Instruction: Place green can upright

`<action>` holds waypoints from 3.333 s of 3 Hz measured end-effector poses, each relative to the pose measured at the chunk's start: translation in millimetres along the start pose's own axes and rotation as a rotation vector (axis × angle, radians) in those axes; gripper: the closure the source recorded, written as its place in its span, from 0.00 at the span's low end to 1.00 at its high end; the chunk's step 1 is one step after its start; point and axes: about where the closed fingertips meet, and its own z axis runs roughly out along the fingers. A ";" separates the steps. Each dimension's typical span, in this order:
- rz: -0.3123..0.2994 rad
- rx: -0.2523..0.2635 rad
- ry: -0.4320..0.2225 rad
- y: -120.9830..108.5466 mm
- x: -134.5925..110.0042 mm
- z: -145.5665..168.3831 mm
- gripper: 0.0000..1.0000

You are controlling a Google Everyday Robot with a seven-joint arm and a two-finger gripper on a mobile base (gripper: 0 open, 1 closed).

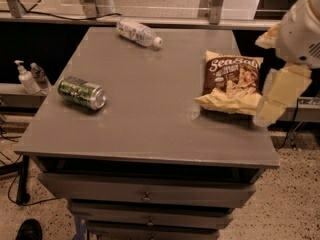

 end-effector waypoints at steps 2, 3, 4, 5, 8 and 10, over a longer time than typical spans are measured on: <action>-0.079 -0.008 -0.175 -34.7 -107.7 45.2 0.00; -0.096 -0.018 -0.240 -46.8 -163.0 66.5 0.00; -0.097 -0.018 -0.240 -46.8 -163.0 66.5 0.00; -0.103 -0.030 -0.289 -46.8 -168.5 72.8 0.00; -0.080 -0.111 -0.423 -45.2 -304.7 129.3 0.00; -0.018 -0.127 -0.314 -30.5 -365.8 170.4 0.00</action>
Offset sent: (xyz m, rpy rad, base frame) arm 0.1065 0.1632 -0.0081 0.2151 -0.0652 0.1815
